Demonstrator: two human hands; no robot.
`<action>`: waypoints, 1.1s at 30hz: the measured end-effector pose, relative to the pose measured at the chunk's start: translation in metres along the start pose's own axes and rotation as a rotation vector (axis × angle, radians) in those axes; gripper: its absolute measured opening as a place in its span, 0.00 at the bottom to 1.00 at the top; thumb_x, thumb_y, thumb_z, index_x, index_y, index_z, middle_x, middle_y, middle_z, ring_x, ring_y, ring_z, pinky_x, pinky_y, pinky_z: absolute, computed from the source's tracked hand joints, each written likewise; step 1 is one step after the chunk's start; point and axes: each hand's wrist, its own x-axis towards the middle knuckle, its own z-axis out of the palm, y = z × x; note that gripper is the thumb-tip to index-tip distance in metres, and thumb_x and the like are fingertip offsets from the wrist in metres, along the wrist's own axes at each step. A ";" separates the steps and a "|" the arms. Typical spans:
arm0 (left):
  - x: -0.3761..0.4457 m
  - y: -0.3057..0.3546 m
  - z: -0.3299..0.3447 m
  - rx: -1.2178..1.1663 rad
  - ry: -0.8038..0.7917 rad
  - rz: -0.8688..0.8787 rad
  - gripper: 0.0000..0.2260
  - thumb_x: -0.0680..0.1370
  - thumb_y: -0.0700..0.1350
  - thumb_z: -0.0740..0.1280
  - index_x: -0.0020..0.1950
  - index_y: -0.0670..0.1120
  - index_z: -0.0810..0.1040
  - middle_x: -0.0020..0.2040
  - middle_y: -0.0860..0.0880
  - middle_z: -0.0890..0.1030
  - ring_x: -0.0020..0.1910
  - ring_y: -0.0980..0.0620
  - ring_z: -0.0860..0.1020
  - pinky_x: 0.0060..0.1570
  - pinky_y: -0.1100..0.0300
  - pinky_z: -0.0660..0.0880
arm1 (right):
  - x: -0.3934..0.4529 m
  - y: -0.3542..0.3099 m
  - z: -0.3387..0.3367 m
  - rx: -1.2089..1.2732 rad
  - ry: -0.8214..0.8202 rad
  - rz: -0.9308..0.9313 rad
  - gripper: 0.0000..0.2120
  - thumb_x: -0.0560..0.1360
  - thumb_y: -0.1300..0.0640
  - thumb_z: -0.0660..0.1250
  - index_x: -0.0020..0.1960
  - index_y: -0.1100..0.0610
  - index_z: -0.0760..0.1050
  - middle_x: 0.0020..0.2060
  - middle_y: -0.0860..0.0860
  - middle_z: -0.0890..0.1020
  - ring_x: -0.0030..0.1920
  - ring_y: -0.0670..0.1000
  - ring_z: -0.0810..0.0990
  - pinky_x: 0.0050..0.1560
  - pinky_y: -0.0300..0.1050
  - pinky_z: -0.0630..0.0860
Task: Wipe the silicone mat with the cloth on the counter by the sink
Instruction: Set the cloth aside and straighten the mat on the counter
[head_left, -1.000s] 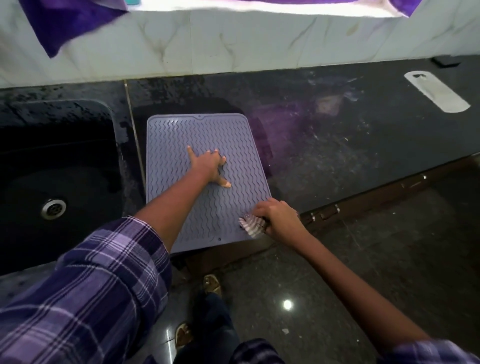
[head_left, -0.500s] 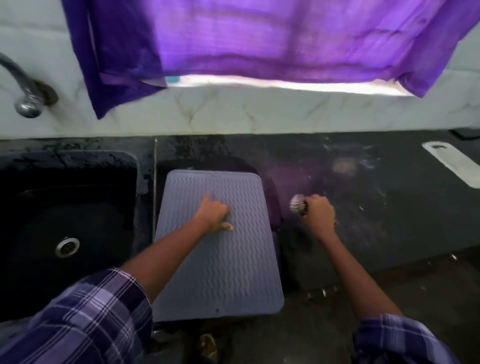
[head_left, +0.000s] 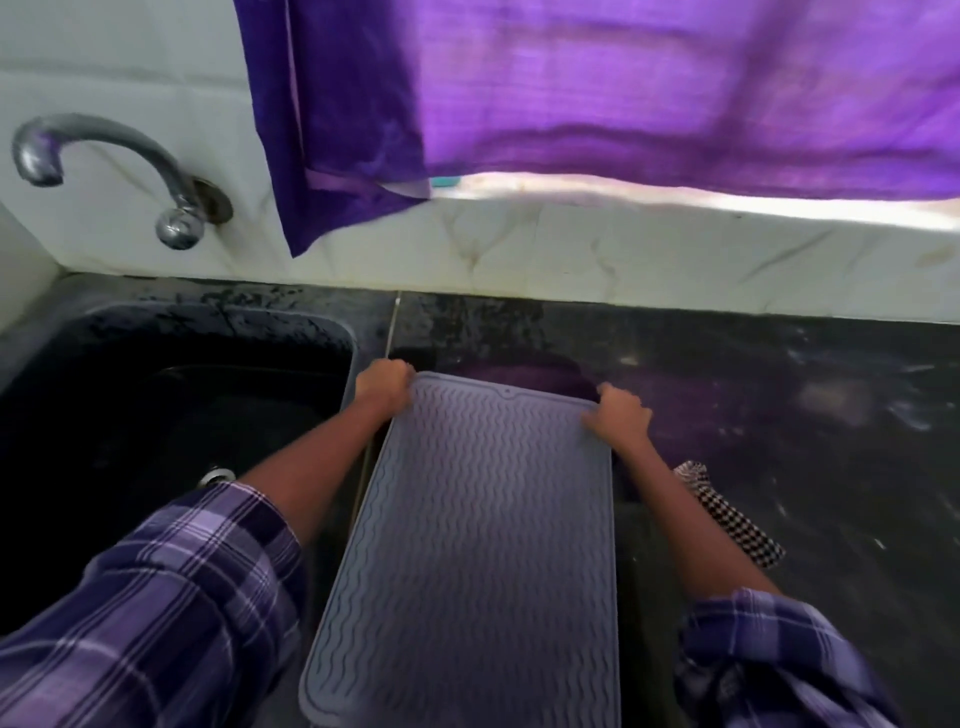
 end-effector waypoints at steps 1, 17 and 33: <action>0.005 0.000 0.000 -0.026 -0.010 0.007 0.15 0.80 0.42 0.62 0.66 0.45 0.76 0.64 0.43 0.78 0.64 0.44 0.75 0.60 0.50 0.76 | 0.005 -0.002 0.002 0.017 -0.004 0.037 0.20 0.76 0.56 0.65 0.65 0.61 0.69 0.64 0.61 0.75 0.66 0.61 0.72 0.66 0.56 0.69; 0.020 -0.018 -0.026 -0.282 0.083 -0.123 0.08 0.80 0.47 0.65 0.56 0.46 0.78 0.57 0.46 0.81 0.61 0.45 0.76 0.61 0.52 0.67 | 0.024 -0.052 -0.046 0.220 0.237 -0.187 0.09 0.74 0.61 0.66 0.50 0.58 0.83 0.50 0.57 0.85 0.54 0.58 0.81 0.60 0.56 0.76; 0.026 -0.027 -0.058 -0.391 0.257 -0.078 0.00 0.78 0.43 0.67 0.48 0.48 0.77 0.53 0.46 0.83 0.54 0.46 0.79 0.45 0.60 0.65 | 0.026 -0.051 -0.068 0.243 0.196 -0.014 0.11 0.74 0.63 0.64 0.53 0.59 0.82 0.54 0.59 0.83 0.58 0.60 0.80 0.63 0.56 0.74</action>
